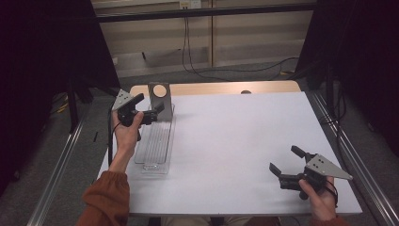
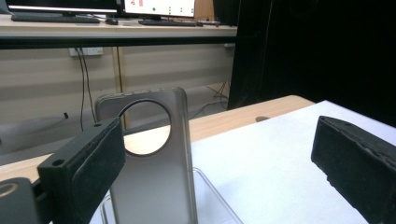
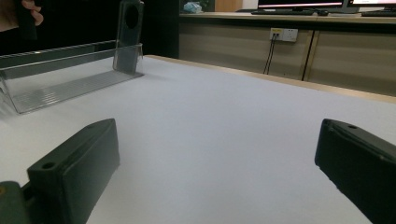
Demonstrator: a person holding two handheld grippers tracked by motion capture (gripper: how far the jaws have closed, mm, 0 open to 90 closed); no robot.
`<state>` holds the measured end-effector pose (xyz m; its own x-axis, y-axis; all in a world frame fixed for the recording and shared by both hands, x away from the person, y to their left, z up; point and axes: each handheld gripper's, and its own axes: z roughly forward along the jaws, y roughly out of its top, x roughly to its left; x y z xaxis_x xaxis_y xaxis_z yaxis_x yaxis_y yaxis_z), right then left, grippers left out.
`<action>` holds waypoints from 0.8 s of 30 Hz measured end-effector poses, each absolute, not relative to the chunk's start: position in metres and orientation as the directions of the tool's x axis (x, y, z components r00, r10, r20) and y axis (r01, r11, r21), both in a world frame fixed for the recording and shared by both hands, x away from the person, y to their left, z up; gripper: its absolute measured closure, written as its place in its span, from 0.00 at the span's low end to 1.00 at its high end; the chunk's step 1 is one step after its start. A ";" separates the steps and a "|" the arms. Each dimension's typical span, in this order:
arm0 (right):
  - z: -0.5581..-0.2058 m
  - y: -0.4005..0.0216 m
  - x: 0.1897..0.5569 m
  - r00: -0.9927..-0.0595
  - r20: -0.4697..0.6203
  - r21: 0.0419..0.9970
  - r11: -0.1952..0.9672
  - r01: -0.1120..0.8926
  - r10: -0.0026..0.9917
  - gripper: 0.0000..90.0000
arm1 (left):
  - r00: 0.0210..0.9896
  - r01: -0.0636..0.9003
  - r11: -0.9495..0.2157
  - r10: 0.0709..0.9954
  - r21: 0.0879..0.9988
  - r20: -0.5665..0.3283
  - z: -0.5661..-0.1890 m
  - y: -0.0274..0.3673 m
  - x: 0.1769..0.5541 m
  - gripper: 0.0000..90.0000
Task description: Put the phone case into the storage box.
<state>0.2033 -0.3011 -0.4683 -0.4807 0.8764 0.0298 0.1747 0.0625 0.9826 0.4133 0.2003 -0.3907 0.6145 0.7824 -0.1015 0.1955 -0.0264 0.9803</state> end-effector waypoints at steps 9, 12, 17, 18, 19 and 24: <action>-0.468 -0.300 0.204 -0.485 0.027 0.982 0.068 0.177 0.874 0.00 | 0.602 0.184 -0.027 0.793 0.983 -0.091 -0.397 0.205 0.399 0.04; -0.468 -0.300 0.204 -0.486 0.028 0.982 0.066 0.176 0.874 0.00 | 0.610 0.177 -0.044 0.789 0.983 -0.075 -0.397 0.205 0.392 0.04; -0.468 -0.300 0.204 -0.482 0.032 0.982 0.062 0.178 0.876 0.00 | 0.606 0.128 -0.112 0.795 0.985 0.012 -0.395 0.206 0.380 0.03; -0.468 -0.300 0.205 -0.484 0.030 0.982 0.065 0.178 0.875 0.00 | 0.615 0.137 -0.097 0.788 0.986 -0.008 -0.395 0.206 0.378 0.03; -0.468 -0.300 0.205 -0.484 0.028 0.982 0.066 0.176 0.875 0.00 | 0.618 0.141 -0.085 0.786 0.986 -0.021 -0.396 0.207 0.377 0.03; -0.468 -0.299 0.205 -0.487 0.026 0.983 0.068 0.173 0.873 0.00 | 0.614 0.131 -0.081 0.789 0.988 -0.017 -0.396 0.210 0.366 0.03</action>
<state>0.2051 -0.2990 -0.4683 -0.4866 0.8732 0.0257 0.1730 0.0675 0.9826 0.3660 0.2104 -0.3959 0.6142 0.7890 -0.0169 0.1312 -0.0809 0.9881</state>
